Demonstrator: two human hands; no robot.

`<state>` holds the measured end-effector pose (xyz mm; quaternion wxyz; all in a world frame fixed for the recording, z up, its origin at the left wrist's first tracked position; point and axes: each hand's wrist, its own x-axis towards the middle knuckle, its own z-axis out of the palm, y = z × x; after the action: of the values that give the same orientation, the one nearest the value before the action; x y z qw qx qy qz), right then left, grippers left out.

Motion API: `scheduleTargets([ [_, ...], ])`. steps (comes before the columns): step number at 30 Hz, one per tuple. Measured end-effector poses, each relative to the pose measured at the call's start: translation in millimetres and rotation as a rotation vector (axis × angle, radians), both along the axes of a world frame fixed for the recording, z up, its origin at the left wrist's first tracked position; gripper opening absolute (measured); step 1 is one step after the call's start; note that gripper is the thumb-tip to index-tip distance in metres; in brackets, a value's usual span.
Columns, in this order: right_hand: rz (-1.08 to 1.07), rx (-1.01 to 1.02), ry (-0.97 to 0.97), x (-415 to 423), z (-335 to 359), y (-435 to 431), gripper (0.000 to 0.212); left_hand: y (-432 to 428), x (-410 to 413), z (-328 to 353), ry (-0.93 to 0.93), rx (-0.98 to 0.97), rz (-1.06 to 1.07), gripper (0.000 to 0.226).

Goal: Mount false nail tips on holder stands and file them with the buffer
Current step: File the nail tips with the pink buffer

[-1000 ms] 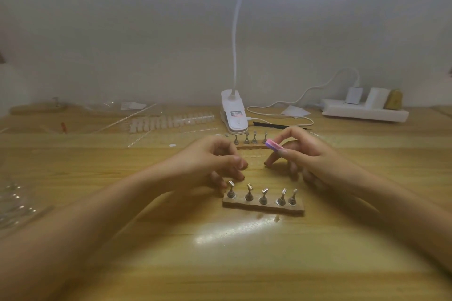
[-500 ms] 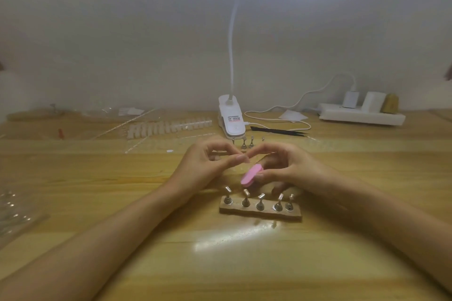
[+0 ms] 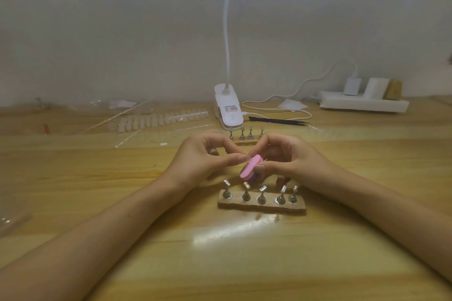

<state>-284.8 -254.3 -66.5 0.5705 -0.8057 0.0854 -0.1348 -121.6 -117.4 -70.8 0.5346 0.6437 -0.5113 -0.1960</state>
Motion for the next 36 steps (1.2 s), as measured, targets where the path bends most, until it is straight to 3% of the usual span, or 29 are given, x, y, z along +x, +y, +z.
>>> scheduleTargets([
  [6, -0.011, -0.001, 0.014, 0.3, 0.7, -1.2, 0.029, 2.6, 0.8, 1.9, -0.022, 0.009, -0.087, 0.010],
  [12, -0.024, 0.089, 0.005, 0.9, 1.3, -4.6, 0.029, 2.0, -1.3, 3.7, -0.177, -0.053, -0.062, 0.006],
  [15, -0.148, 0.204, -0.052, -0.4, 2.8, -8.4, 0.032, 1.3, 0.0, 2.6, -0.162, -0.081, -0.017, 0.008],
  [19, -0.064, 0.111, -0.021, 0.9, 0.1, -5.5, 0.027, -0.3, -0.3, 2.5, -0.179, -0.096, -0.028, 0.011],
  [22, -0.179, 0.202, -0.097, 0.4, 0.3, -7.5, 0.029, -0.2, -1.4, 2.4, -0.206, -0.089, -0.064, 0.008],
  [26, -0.090, 0.101, -0.031, 1.3, 0.3, -4.7, 0.025, 0.5, -0.2, 1.6, -0.171, -0.108, -0.020, 0.011],
  [29, -0.193, 0.186, -0.114, 1.2, -0.6, -7.4, 0.027, 0.3, -1.6, 1.7, -0.184, -0.083, -0.053, 0.008],
  [33, -0.107, 0.092, -0.034, 0.6, -0.6, -3.0, 0.026, 1.0, -1.4, 3.1, -0.161, -0.094, -0.025, 0.013],
  [36, -0.195, 0.171, -0.113, -0.4, -1.4, -4.5, 0.031, 0.9, -3.1, 3.5, -0.157, -0.083, -0.041, 0.010],
])
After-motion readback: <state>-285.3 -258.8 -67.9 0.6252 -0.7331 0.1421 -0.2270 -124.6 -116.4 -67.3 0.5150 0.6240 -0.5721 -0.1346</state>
